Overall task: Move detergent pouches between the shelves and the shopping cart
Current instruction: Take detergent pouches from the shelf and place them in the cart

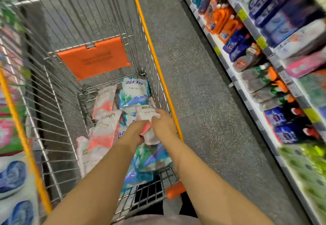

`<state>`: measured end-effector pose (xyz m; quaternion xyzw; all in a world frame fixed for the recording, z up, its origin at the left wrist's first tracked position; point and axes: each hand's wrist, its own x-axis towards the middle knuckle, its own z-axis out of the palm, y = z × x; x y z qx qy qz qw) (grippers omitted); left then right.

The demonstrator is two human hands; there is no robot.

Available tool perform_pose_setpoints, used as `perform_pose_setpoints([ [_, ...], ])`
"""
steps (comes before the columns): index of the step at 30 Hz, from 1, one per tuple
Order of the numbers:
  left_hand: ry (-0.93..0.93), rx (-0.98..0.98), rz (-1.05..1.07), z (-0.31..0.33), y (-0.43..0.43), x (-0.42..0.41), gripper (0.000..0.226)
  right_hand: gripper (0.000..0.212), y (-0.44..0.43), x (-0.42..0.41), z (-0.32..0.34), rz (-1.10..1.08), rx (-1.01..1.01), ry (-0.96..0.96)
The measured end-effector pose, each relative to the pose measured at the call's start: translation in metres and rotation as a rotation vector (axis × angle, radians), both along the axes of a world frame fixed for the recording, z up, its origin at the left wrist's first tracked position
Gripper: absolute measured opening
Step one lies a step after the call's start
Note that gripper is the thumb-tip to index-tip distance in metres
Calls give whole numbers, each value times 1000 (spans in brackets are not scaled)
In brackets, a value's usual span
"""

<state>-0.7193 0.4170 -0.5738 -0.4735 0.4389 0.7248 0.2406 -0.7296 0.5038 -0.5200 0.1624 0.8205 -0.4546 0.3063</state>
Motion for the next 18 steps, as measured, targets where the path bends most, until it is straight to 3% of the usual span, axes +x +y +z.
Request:
perform_pose_setpoints([
  [7,241,-160,260,73,5,36,28,38,16,-3,52,24,-245,32],
  [12,528,-302,358,157,21,76,29,25,33,21,115,114,-644,-187],
  [15,722,-390,407,217,36,112,30,16,40,37,166,264,-914,-194],
  [18,856,-501,481,269,40,151,31,31,36,63,226,457,-1028,-103],
])
